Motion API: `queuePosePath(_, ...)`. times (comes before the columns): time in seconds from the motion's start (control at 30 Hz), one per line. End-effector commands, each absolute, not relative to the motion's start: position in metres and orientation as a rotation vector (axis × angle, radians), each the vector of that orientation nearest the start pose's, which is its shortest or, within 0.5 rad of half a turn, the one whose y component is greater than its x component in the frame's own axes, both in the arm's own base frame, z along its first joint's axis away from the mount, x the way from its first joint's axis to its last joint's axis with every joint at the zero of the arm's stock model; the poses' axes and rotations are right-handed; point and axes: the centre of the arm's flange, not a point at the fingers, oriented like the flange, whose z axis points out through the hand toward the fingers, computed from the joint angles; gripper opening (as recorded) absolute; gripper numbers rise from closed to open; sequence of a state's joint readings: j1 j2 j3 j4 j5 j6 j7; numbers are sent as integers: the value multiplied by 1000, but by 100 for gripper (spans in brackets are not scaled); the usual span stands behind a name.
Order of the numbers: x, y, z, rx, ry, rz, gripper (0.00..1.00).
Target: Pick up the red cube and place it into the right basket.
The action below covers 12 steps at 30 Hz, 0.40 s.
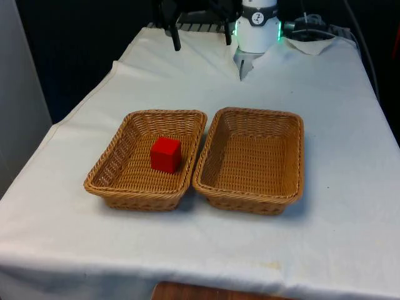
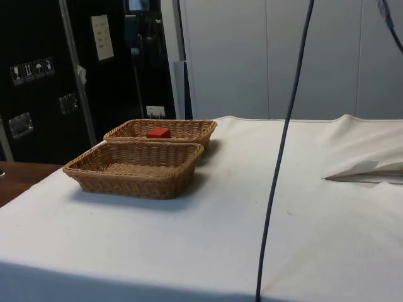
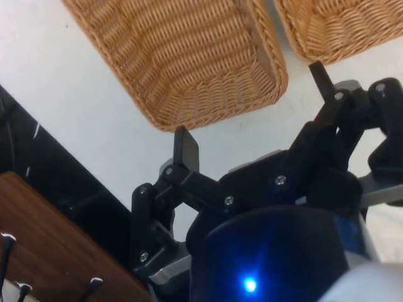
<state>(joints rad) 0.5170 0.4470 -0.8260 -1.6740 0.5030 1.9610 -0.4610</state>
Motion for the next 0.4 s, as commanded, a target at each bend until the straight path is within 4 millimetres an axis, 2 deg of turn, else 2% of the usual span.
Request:
queuePosePath(0.0, 639, -104, 415, -3019, -11, -102, 100)
queuePosePath(0.37, 636, -92, 417, -2997, -50, -82, 100)
